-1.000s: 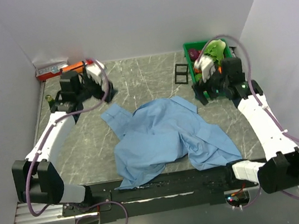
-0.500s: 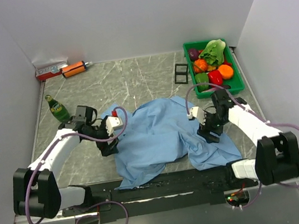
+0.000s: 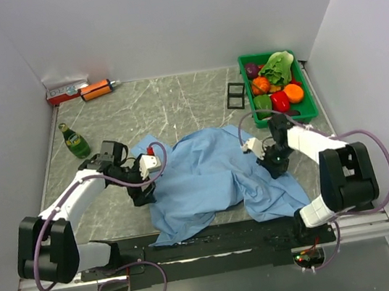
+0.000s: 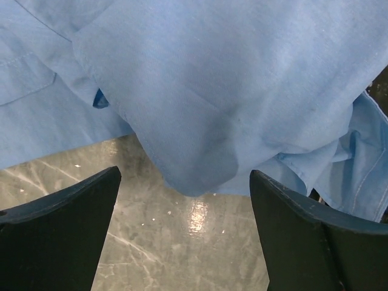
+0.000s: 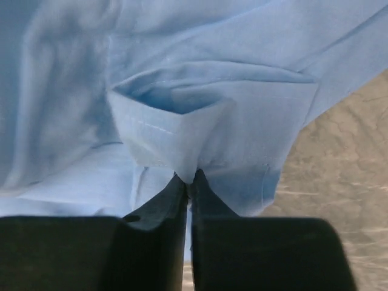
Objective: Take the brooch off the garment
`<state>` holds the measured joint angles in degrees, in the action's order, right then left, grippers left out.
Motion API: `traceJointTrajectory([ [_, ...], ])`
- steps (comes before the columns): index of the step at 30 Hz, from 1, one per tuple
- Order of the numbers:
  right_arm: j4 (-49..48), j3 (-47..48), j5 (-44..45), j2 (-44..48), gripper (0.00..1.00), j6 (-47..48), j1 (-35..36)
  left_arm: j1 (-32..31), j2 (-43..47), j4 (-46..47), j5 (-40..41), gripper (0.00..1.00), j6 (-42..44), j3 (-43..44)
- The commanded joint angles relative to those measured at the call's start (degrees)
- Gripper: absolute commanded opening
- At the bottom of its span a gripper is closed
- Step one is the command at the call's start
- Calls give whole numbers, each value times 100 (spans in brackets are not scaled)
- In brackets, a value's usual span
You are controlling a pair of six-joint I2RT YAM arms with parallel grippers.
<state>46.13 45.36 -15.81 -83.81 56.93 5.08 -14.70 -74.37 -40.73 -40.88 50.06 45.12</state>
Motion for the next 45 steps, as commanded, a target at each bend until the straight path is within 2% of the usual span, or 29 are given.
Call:
traceJointTrajectory([
  [1,1332,1621,-1333,-4,0,-550,273,72,475,390,28,94,-101,-152],
  [2,1555,2060,-1711,-21,0,-690,361,125,702,434,63,94,-137,-196],
  [3,1792,3021,-2045,-82,0,-770,527,143,817,478,176,95,-155,-293],
  [4,1942,3527,-2631,-292,0,-910,642,160,940,574,256,95,-172,-346],
  [5,2066,4576,-2837,-450,0,-1390,739,195,1151,653,352,96,-190,-399],
  [7,2067,5680,-3355,-1150,0,-1989,993,257,1293,785,545,97,-251,-496],
  [8,1884,6703,-3462,-1433,0,-2715,1056,344,1354,786,564,97,-260,-487],
  [9,1647,7088,-3516,-1689,0,-3131,1117,397,1372,777,564,97,-278,-443],
  [11,884,7677,-3273,-2120,0,-3991,1354,555,1390,690,511,97,-339,-364],
  [13,135,8283,-2973,-2759,0,-4381,1539,608,1425,567,511,96,-269,-250],
  [14,-58,8957,-2667,-3024,0,-4783,1670,617,1451,436,529,97,-217,-215],
  [17,-1217,9708,-2060,-3869,0,-5654,1777,617,1495,320,511,97,-76,-153],
  [18,-1455,9772,-1866,-4028,33,-5901,1777,617,1495,251,485,97,-84,-92],
  [19,-1736,9824,-1681,-4255,53,-6069,1760,617,1469,206,467,97,-128,-39],
  [20,-1765,9895,-1575,-4327,67,-6192,1681,609,1443,162,424,97,-172,22],
  [21,-1757,9869,-1626,-4337,81,-6194,1593,617,1417,92,389,97,-277,145],
  [23,-1669,9503,-2002,-4127,86,-6054,1357,617,1373,39,353,97,-348,216],
  [25,-1433,9080,-2924,-3733,84,-5835,891,617,1329,4,309,97,-418,216],
  [28,-827,8000,-3576,-3005,77,-4406,452,617,1258,56,248,97,-497,102],
  [29,-329,7266,-3587,-2775,75,-3322,398,617,1241,74,221,96,-515,67],
  [31,157,6472,-3456,-2117,75,-2244,310,609,1144,92,169,96,-585,14],
  [32,603,5763,-3394,-1930,75,-1281,301,609,1109,57,160,96,-594,14],
  [34,1054,5082,-3175,-1518,76,-336,309,617,995,-57,98,95,-498,-4],
  [35,1169,4452,-2852,-1420,77,330,292,609,960,-197,72,95,-428,-12],
  [38,1153,3370,-2340,-1129,75,923,213,617,880,-356,133,94,-182,-74],
  [41,706,2543,-1814,-866,74,1162,125,609,880,-427,221,93,21,-214],
  [45,292,1933,-1312,-760,71,1347,-6,609,898,-392,274,91,126,-364],
])
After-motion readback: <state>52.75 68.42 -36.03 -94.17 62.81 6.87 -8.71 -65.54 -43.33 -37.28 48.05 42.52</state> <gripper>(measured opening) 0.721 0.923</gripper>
